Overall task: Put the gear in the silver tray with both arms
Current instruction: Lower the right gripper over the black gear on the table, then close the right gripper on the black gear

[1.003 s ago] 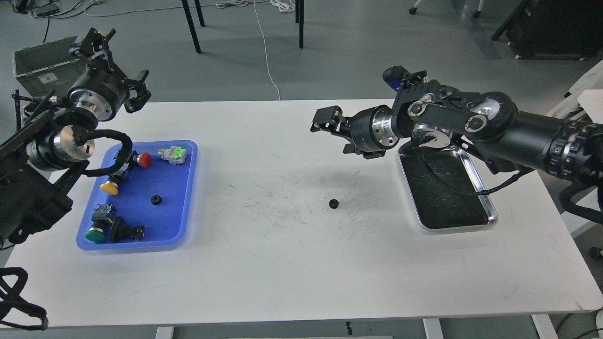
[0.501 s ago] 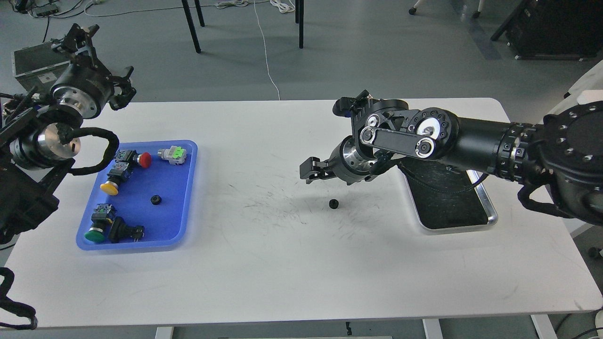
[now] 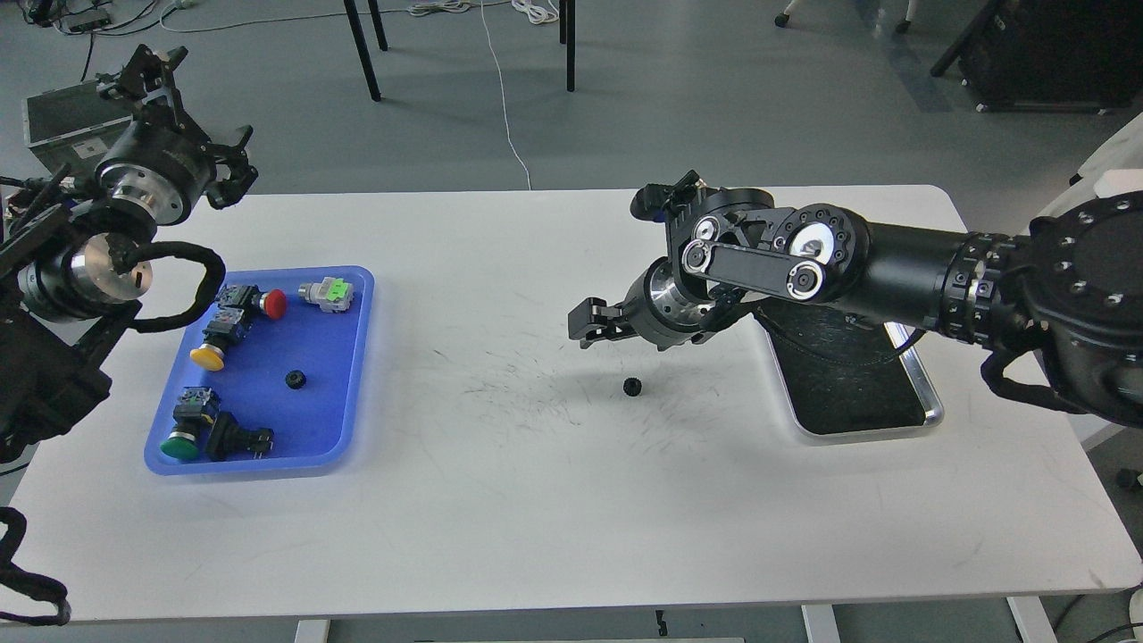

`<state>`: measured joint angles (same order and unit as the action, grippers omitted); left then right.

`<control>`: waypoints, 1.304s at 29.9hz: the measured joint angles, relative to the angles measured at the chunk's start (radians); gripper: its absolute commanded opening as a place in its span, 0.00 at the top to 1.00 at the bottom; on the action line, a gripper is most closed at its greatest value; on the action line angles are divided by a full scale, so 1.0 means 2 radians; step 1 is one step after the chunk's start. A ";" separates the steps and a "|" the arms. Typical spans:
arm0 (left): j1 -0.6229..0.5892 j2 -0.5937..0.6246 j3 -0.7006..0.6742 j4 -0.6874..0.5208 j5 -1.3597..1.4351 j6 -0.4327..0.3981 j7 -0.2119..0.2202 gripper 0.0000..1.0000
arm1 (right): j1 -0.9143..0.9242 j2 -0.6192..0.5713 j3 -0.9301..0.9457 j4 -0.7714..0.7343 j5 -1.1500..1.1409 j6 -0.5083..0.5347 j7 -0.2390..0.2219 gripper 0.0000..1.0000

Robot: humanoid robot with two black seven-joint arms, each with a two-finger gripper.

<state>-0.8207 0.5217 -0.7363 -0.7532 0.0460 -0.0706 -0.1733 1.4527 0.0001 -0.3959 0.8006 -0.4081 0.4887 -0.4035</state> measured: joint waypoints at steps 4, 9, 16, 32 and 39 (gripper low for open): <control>0.005 0.005 0.000 -0.001 0.000 -0.001 -0.009 0.02 | -0.030 0.000 -0.028 -0.032 -0.001 0.000 -0.007 0.02; 0.010 0.009 0.000 -0.002 -0.001 -0.001 -0.018 0.02 | -0.052 0.000 -0.049 -0.053 -0.005 0.000 -0.013 0.02; 0.014 0.005 0.001 -0.002 -0.001 -0.001 -0.018 0.02 | -0.040 0.000 -0.042 -0.046 -0.020 0.000 -0.011 0.02; 0.013 0.000 0.000 -0.002 0.000 -0.001 -0.018 0.02 | -0.063 0.000 0.006 -0.041 -0.022 0.000 -0.009 0.04; 0.014 0.001 0.002 -0.001 0.001 -0.002 -0.018 0.02 | -0.077 0.000 0.010 -0.033 -0.021 0.000 -0.005 0.05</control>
<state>-0.7937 0.5237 -0.7321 -0.7562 0.0472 -0.0740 -0.2103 1.2996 0.0000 -0.3763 0.7349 -0.4506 0.4885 -0.4132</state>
